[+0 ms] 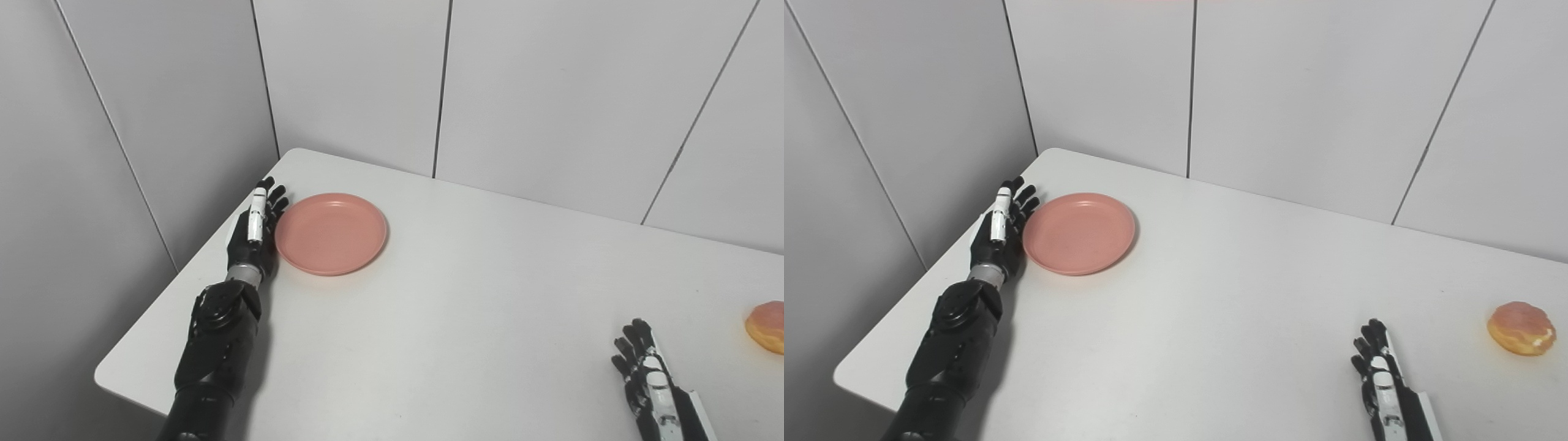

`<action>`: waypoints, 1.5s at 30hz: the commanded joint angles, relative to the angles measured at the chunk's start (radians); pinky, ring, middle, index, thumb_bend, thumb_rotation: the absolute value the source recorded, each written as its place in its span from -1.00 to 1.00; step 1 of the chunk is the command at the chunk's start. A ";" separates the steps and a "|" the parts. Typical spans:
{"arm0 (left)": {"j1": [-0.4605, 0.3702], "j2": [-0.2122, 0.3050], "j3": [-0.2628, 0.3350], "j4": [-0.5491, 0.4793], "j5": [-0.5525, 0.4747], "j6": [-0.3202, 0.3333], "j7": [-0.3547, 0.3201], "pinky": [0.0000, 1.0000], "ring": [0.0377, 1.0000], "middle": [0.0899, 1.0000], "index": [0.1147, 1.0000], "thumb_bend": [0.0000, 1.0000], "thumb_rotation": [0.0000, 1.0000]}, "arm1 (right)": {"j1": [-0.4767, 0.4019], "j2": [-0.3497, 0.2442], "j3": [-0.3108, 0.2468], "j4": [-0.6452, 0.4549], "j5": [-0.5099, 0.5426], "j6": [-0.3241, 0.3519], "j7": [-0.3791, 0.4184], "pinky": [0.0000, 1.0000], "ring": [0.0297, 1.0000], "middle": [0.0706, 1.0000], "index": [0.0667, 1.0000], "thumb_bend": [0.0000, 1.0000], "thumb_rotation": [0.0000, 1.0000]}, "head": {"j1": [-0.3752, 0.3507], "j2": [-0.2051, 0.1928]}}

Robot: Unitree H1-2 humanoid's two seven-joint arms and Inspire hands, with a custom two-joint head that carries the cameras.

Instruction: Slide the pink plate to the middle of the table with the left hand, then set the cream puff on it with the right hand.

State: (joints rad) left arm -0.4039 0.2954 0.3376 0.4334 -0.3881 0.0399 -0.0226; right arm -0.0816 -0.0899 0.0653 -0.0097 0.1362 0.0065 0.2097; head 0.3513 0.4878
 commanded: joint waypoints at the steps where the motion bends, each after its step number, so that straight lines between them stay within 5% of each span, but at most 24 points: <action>1: -0.010 -0.020 -0.027 -0.034 0.001 0.033 -0.027 0.96 0.91 0.91 0.86 -0.22 1.00 | -0.009 0.001 -0.006 0.012 -0.006 0.005 -0.009 1.00 1.00 1.00 1.00 -0.64 1.00 | -0.001 0.002; 27: -0.015 -0.105 -0.169 -0.060 0.037 0.100 -0.071 0.98 0.93 0.93 0.91 -0.27 1.00 | 0.000 0.013 0.006 -0.002 -0.046 0.001 -0.024 0.96 0.95 0.97 0.99 -0.58 1.00 | -0.068 0.031; 45: 0.012 -0.165 -0.272 -0.089 0.063 0.117 -0.107 0.78 0.81 0.80 0.79 -0.18 1.00 | 0.001 0.041 0.019 -0.009 -0.071 0.016 -0.050 0.95 0.95 0.96 0.98 -0.53 1.00 | -0.156 0.051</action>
State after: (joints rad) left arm -0.4060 0.1510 0.0813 0.3392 -0.3309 0.1030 -0.1110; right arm -0.0794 -0.0586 0.0784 -0.0158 0.0675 0.0071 0.1634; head 0.1949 0.5384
